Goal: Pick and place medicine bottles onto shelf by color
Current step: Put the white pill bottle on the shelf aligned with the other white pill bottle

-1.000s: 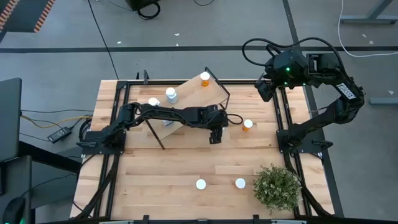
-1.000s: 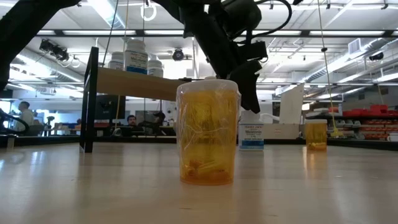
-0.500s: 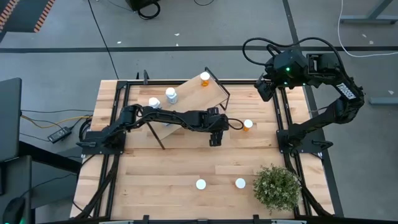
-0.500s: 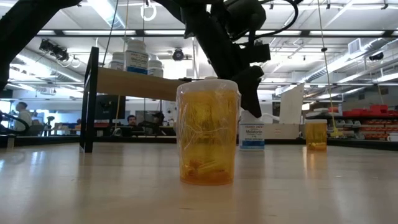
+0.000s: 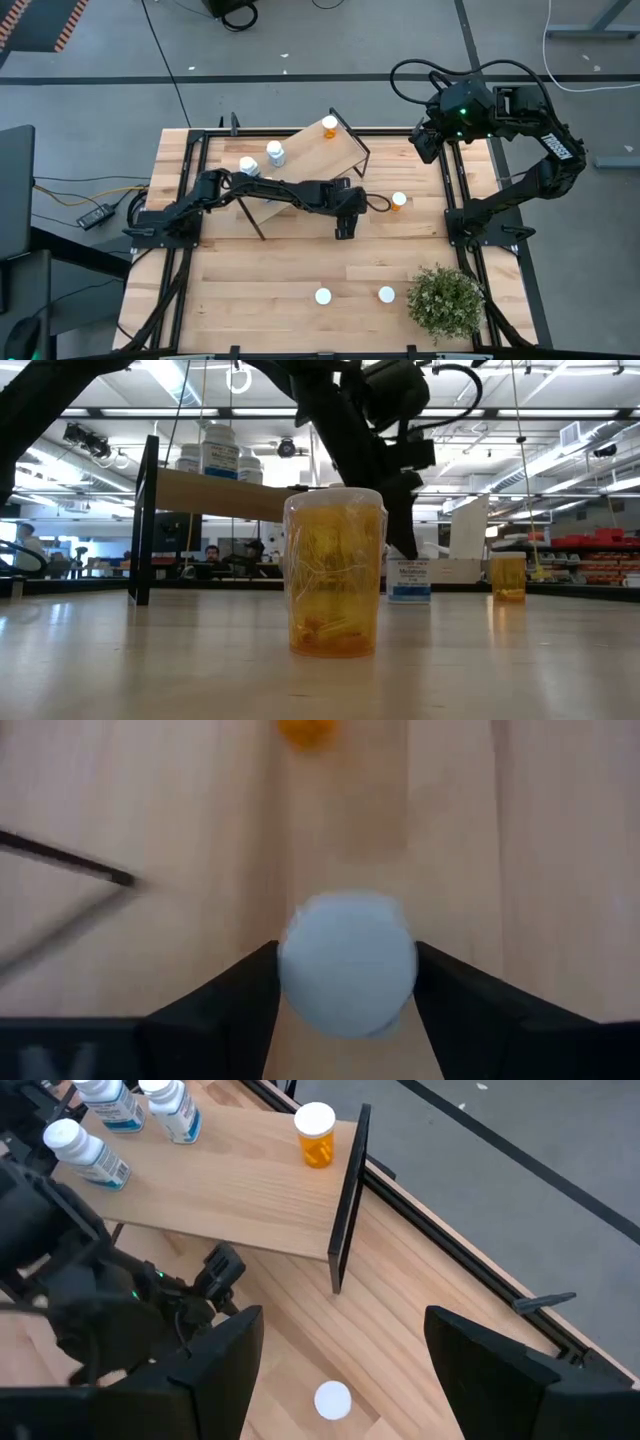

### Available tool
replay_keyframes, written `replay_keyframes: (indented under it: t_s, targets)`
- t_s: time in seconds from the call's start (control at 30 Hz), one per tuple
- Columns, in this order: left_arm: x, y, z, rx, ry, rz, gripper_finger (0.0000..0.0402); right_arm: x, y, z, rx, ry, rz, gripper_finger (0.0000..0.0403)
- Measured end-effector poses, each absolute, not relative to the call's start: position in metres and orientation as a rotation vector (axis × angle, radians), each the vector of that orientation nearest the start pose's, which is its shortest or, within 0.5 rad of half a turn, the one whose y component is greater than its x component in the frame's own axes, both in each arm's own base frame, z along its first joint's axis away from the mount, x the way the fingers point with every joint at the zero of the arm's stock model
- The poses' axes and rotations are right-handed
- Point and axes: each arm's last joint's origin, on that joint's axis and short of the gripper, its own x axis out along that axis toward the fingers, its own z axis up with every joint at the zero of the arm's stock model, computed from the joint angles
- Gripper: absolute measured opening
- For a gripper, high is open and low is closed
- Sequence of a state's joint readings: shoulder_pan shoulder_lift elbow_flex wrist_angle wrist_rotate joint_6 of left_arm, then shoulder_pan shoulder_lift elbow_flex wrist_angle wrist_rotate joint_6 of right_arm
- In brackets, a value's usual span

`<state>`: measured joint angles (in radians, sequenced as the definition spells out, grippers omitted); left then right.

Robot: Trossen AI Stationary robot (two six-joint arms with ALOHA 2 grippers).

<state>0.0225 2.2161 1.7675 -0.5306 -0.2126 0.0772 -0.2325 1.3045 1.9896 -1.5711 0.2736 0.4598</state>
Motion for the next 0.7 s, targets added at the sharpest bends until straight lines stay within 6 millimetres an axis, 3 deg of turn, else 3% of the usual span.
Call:
replay_keyframes:
  t_s: [0.47, 0.7]
  targets:
    - [0.4799, 0.0087, 0.1795, 0.119, 0.984, 0.175, 0.0249, 0.1567, -0.0448, 0.4855, 0.408, 0.772, -0.657, 0.0282]
    - [0.4805, 0.0072, 0.1802, 0.092, 0.973, 0.191, 0.0236, 0.1567, -0.0447, 0.4855, 0.409, 0.772, -0.656, 0.0282]
